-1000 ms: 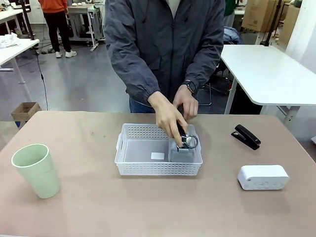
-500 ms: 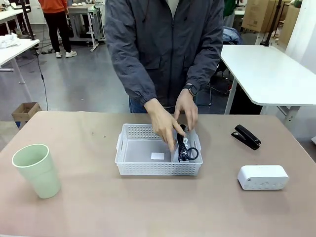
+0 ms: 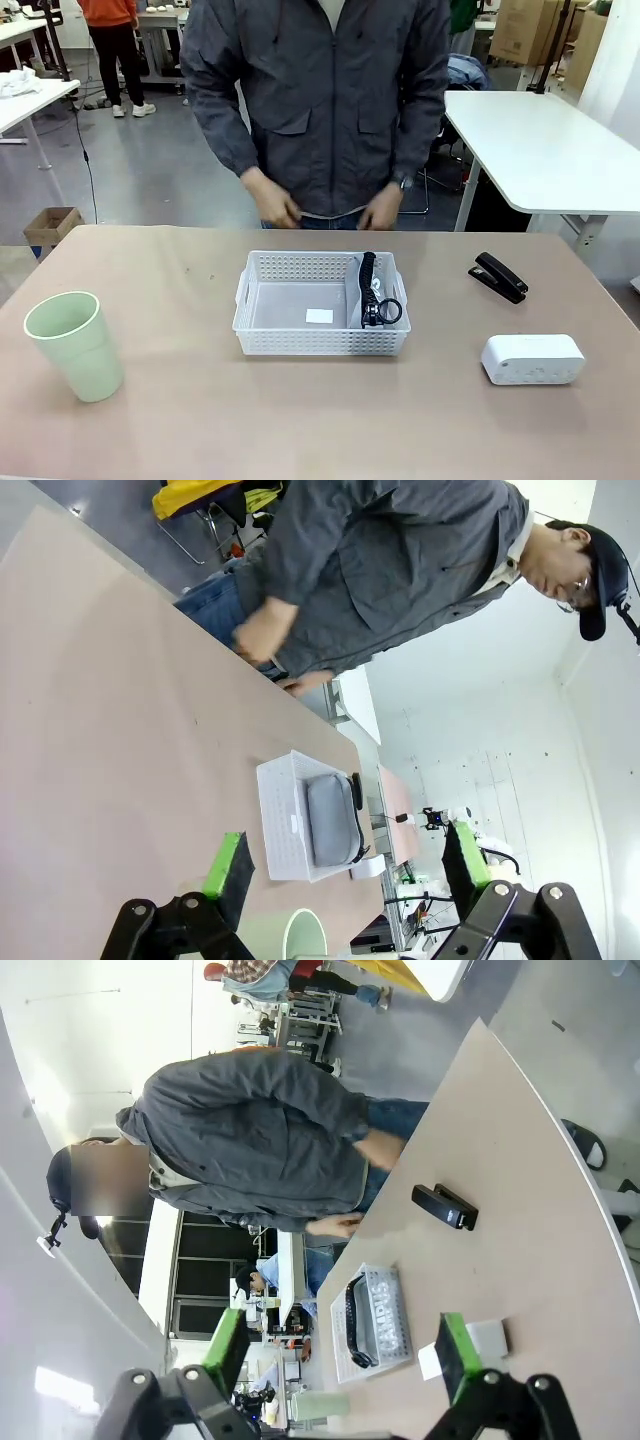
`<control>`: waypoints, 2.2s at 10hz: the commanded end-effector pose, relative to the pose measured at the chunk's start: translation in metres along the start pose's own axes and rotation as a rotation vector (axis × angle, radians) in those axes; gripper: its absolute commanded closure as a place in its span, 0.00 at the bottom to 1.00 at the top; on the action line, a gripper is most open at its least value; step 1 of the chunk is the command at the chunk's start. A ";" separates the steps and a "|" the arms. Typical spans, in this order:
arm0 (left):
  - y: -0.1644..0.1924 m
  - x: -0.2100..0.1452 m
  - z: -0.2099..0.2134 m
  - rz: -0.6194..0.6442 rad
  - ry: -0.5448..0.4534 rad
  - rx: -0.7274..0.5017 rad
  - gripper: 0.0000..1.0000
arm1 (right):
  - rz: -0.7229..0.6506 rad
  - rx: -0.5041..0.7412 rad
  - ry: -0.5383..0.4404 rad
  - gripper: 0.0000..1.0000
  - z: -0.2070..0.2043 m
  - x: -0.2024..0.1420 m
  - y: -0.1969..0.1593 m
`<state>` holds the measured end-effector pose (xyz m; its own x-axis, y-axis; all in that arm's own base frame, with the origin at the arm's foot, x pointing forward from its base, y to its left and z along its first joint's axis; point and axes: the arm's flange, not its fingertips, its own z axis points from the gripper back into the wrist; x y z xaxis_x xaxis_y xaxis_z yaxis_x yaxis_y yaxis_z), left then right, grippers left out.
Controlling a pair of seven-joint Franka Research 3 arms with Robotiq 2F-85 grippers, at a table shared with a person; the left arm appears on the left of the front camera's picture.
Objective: Efficiently arrange items inside the basket to fit them all.
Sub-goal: Pick up the Digital clock and place it inside the Organizing basket.
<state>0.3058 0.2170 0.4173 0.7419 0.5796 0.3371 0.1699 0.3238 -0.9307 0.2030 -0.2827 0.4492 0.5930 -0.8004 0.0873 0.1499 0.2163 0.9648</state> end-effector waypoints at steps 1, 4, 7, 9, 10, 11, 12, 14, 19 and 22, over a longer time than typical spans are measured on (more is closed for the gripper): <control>-0.001 0.001 0.002 0.000 0.008 -0.009 0.00 | 0.028 0.024 -0.012 0.00 -0.001 0.003 0.000; -0.001 0.001 0.002 0.000 0.008 -0.009 0.00 | 0.028 0.024 -0.012 0.00 -0.001 0.003 0.000; -0.001 0.001 0.002 0.000 0.008 -0.009 0.00 | 0.028 0.024 -0.012 0.00 -0.001 0.003 0.000; -0.001 0.001 0.002 0.000 0.008 -0.009 0.00 | 0.028 0.024 -0.012 0.00 -0.001 0.003 0.000; -0.001 0.001 0.002 0.000 0.008 -0.009 0.00 | 0.028 0.024 -0.012 0.00 -0.001 0.003 0.000; -0.001 0.001 0.002 0.000 0.008 -0.009 0.00 | -0.002 0.007 -0.004 0.00 -0.001 0.001 0.000; -0.001 0.001 0.002 0.000 0.008 -0.009 0.00 | 0.140 -0.023 0.157 0.00 -0.018 -0.016 0.011; -0.001 0.001 0.002 0.000 0.008 -0.009 0.00 | 0.425 -0.077 0.466 0.00 -0.059 -0.055 0.032; -0.001 0.001 0.002 0.000 0.008 -0.009 0.00 | 1.022 -0.204 1.083 0.00 -0.162 -0.186 0.033; -0.001 0.001 0.002 0.000 0.008 -0.009 0.00 | 1.092 -0.288 1.082 0.00 -0.180 -0.215 0.033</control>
<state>0.3064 0.2179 0.4156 0.7450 0.5790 0.3312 0.1658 0.3202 -0.9327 0.2739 -0.0190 0.4754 0.7523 0.5886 0.2959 -0.6441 0.5627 0.5182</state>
